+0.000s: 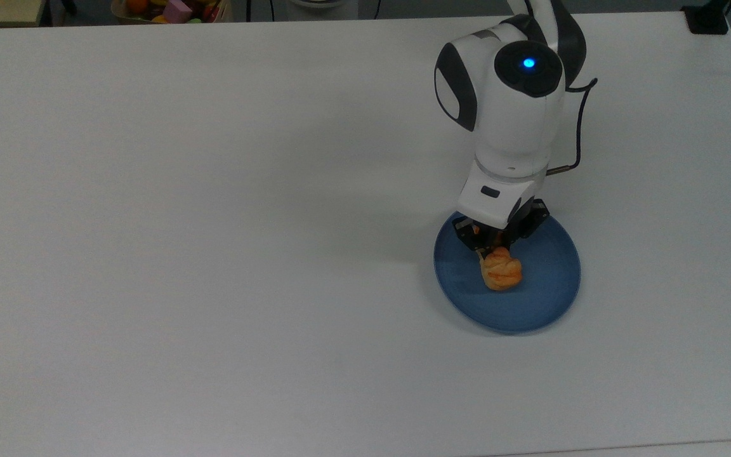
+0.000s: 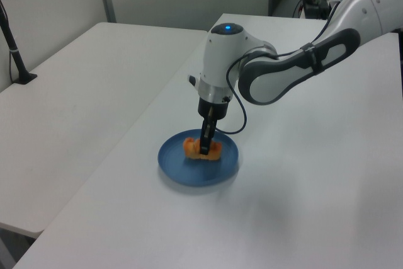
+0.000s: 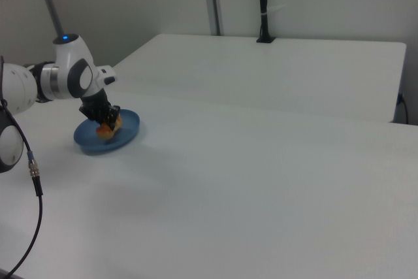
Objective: Put the bread on the table
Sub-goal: 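Lift the bread roll off the plate and carry it away from the plate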
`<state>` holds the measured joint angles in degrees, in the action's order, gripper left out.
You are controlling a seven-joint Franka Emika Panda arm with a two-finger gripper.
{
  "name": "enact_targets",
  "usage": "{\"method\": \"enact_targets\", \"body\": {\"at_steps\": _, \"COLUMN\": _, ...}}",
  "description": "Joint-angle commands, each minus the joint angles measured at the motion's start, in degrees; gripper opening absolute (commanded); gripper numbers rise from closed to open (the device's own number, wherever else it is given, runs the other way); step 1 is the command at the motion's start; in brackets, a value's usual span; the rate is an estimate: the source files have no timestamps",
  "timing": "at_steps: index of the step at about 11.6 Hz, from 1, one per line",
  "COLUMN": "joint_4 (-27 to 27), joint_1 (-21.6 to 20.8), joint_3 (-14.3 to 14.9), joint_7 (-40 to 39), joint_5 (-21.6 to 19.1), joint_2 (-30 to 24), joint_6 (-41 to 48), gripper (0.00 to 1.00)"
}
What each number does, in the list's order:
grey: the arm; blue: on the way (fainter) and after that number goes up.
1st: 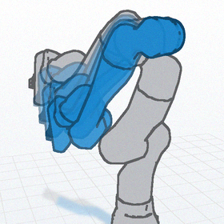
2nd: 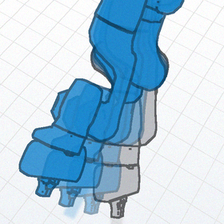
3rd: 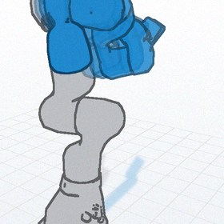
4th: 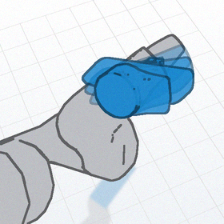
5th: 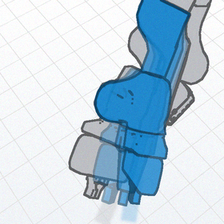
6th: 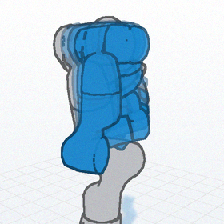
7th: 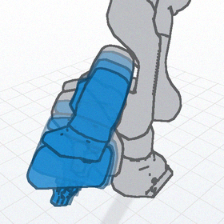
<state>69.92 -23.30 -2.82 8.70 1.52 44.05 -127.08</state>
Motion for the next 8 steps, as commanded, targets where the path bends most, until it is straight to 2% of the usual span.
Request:
{"method": "enact_targets", "body": {"at_steps": 1, "joint_4": 5.1, "joint_1": -0.2, "joint_3": 0.3, "joint_7": 1.6, "joint_5": 0.4, "joint_2": -9.9, "joint_6": 5.8, "gripper": 0.27}}
{"method": "enact_targets", "body": {"at_steps": 8, "joint_4": 17.4, "joint_1": 5.4, "joint_3": 0.4, "joint_7": 1.1, "joint_5": -2.0, "joint_2": -37.8, "joint_6": 22.0, "gripper": 0.28}}
